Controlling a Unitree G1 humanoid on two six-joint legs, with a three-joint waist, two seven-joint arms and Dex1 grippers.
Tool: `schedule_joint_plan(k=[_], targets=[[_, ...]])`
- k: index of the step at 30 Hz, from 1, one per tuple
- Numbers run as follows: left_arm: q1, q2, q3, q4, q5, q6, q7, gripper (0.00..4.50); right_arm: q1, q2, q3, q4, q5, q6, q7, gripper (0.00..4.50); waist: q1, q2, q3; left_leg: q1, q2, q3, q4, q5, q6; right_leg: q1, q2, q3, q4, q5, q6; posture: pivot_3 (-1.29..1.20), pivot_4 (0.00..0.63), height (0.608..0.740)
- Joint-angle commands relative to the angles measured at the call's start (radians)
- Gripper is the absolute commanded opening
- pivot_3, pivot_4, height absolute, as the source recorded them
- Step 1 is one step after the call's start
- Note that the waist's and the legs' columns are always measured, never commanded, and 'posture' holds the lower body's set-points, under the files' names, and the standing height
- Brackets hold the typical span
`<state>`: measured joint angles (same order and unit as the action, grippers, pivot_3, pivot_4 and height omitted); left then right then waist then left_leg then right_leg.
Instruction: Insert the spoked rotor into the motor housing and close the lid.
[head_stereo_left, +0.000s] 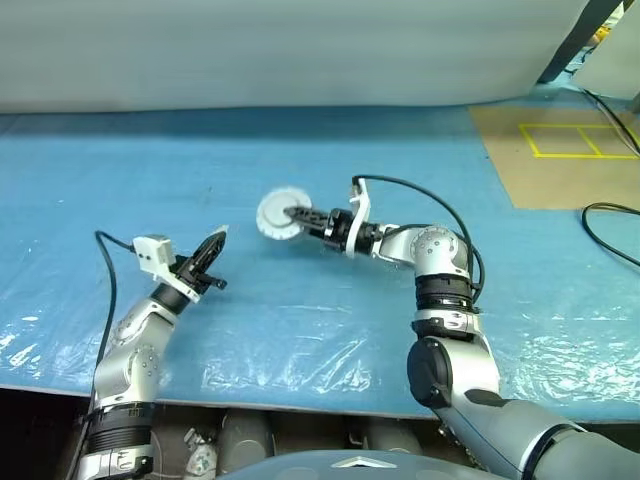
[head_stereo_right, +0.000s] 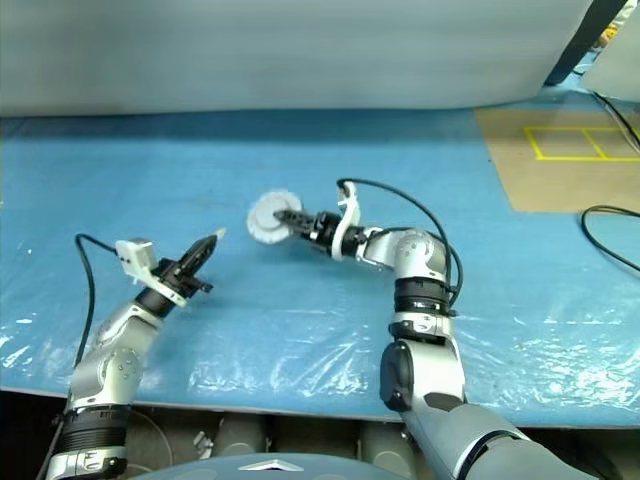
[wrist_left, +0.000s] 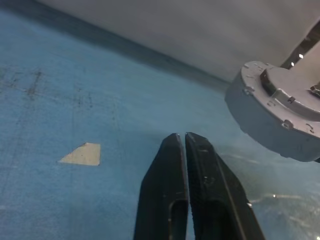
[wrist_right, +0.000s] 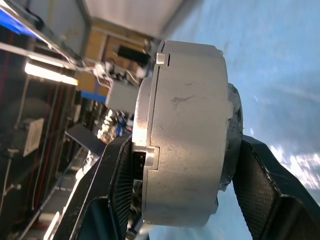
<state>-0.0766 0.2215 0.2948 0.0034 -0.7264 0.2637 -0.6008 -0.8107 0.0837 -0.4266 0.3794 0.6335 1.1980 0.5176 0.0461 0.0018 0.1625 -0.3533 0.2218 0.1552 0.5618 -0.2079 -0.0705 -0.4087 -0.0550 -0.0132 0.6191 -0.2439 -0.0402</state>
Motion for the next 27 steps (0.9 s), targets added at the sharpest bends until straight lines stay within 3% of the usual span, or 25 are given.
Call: schedule_joint_plan(k=[1,10,16,27], targets=[[-0.026,-0.074,0.031,-0.095,-0.175,0.084,0.05,1.23,-0.036,0.043,-0.044,-0.001,0.087,-0.059,-0.02,2.48,0.001,0.0,0.0,-0.001,0.0,0.0,0.0,0.0,0.0,0.0,0.0,0.0,0.0,0.0,0.0,0.0,0.15,0.74],[-0.081,-0.214,0.048,-0.121,-0.358,0.172,0.202,4.41,-0.032,0.071,-0.012,0.005,0.132,-0.112,-0.042,2.48,0.002,-0.001,0.002,-0.003,0.0,-0.002,0.0,0.0,0.0,0.0,0.0,-0.002,-0.001,0.0,0.0,0.0,0.15,0.74],[-0.114,-0.237,0.053,-0.108,-0.475,0.268,0.272,4.46,-0.013,0.072,0.028,-0.013,0.161,-0.102,-0.035,2.48,-0.001,-0.001,0.002,-0.003,0.001,-0.003,0.001,0.0,0.0,0.0,0.001,-0.002,-0.001,0.001,0.001,0.0,0.15,0.74],[-0.154,-0.251,0.022,-0.099,-0.519,0.355,0.323,4.46,0.028,0.076,0.115,-0.06,0.232,-0.018,0.005,2.48,0.002,-0.001,0.002,-0.004,0.0,-0.004,0.001,0.0,0.0,0.0,0.001,-0.003,-0.001,0.001,0.001,0.0,0.15,0.74]])
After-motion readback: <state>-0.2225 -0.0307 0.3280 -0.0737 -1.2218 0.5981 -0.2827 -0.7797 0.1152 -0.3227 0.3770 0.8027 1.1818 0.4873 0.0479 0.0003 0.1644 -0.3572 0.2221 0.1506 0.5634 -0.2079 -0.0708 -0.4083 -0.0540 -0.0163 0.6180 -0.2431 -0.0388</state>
